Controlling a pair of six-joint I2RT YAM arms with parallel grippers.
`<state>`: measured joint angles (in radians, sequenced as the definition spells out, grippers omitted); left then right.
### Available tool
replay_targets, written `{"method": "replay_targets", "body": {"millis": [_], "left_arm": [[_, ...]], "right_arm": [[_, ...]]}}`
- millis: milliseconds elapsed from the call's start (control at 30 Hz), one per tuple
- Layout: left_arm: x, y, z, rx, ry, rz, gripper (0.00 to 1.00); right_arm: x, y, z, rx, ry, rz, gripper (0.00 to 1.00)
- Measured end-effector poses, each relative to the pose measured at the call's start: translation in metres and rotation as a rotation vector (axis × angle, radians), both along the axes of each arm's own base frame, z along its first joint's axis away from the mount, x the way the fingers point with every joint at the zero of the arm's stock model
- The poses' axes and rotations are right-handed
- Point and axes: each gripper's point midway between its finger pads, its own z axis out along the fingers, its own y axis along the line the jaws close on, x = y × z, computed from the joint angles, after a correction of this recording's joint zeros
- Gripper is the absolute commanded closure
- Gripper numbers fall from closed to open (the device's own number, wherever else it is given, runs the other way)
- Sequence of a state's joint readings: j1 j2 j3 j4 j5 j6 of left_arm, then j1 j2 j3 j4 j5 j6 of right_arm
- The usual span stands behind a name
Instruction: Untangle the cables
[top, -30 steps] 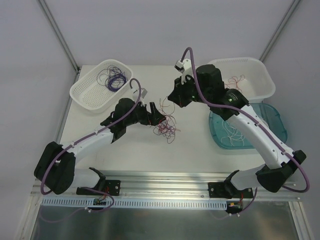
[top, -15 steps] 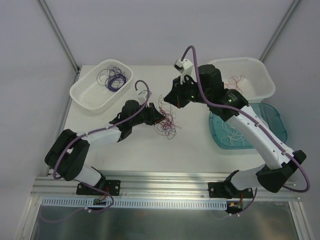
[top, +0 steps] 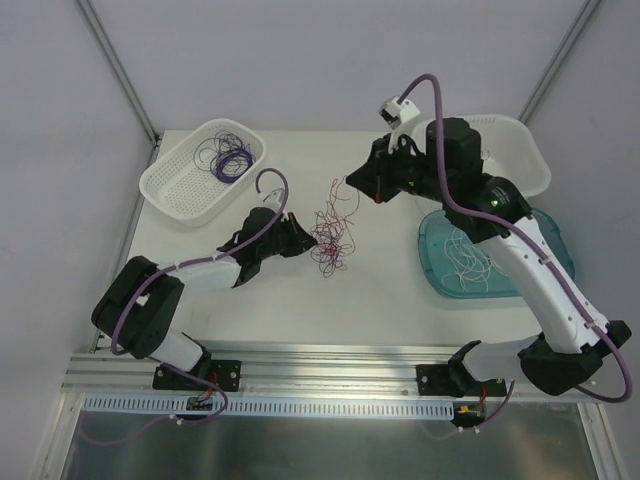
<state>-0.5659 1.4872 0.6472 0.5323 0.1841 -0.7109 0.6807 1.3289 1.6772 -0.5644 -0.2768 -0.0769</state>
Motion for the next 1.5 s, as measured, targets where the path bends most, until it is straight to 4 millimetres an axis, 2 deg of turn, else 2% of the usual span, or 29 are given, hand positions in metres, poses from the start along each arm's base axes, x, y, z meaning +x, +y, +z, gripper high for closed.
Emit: {"method": "replay_targets", "body": {"millis": [67, 200, 300, 367, 467, 600, 767, 867, 933, 1000, 1067, 1167, 1200, 1267, 1300, 1367, 1433, 1500], "left_arm": [[0.003, 0.018, -0.017, 0.034, 0.074, 0.070, 1.00], [0.007, 0.072, -0.056, 0.092, 0.258, 0.264, 1.00], [-0.003, 0.108, -0.079, 0.132, 0.366, 0.387, 1.00], [-0.013, 0.122, -0.087, 0.165, 0.410, 0.428, 1.00], [-0.022, 0.133, -0.084, 0.202, 0.423, 0.468, 1.00], [-0.027, 0.157, -0.078, 0.247, 0.437, 0.547, 1.00], [-0.037, 0.201, -0.080, 0.284, 0.505, 0.706, 1.00], [-0.040, 0.215, -0.074, 0.281, 0.506, 0.758, 1.00], [-0.041, 0.218, -0.070, 0.283, 0.497, 0.765, 1.00], [-0.043, 0.216, -0.067, 0.295, 0.494, 0.736, 0.98], [-0.041, 0.212, -0.063, 0.299, 0.482, 0.691, 0.87], [-0.034, 0.199, -0.046, 0.295, 0.423, 0.573, 0.75], [-0.030, 0.193, -0.035, 0.288, 0.379, 0.520, 0.63], [-0.025, 0.180, -0.013, 0.267, 0.285, 0.433, 0.47], [-0.024, 0.172, 0.001, 0.250, 0.226, 0.380, 0.35], [-0.023, 0.156, 0.029, 0.214, 0.110, 0.282, 0.27], [-0.024, 0.139, 0.058, 0.185, 0.003, 0.179, 0.20], [-0.026, 0.123, 0.083, 0.165, -0.090, 0.091, 0.19]], "right_arm": [[0.003, -0.013, 0.017, 0.022, -0.031, -0.031, 0.99], [0.001, -0.045, 0.059, 0.080, -0.125, -0.103, 0.99], [-0.006, -0.069, 0.082, 0.111, -0.188, -0.153, 0.99], [-0.010, -0.082, 0.095, 0.130, -0.224, -0.184, 0.99], [-0.014, -0.093, 0.105, 0.144, -0.249, -0.208, 0.99], [-0.011, -0.099, 0.104, 0.133, -0.254, -0.231, 0.99], [0.003, -0.128, 0.106, 0.099, -0.291, -0.362, 0.99], [0.003, -0.145, 0.112, 0.092, -0.320, -0.433, 0.99], [-0.002, -0.147, 0.115, 0.098, -0.333, -0.427, 0.99], [-0.007, -0.140, 0.115, 0.108, -0.328, -0.379, 0.99], [-0.010, -0.124, 0.109, 0.136, -0.303, -0.298, 0.99], [-0.007, -0.096, 0.083, 0.156, -0.213, -0.175, 0.99], [-0.005, -0.086, 0.071, 0.154, -0.174, -0.137, 0.99], [0.004, -0.066, 0.045, 0.134, -0.095, -0.070, 0.99], [0.007, -0.057, 0.031, 0.121, -0.054, -0.038, 0.99], [0.010, -0.042, 0.006, 0.097, 0.019, 0.017, 0.99], [0.010, -0.032, -0.010, 0.080, 0.065, 0.060, 0.99], [0.007, -0.028, -0.018, 0.074, 0.087, 0.088, 0.99]]}}
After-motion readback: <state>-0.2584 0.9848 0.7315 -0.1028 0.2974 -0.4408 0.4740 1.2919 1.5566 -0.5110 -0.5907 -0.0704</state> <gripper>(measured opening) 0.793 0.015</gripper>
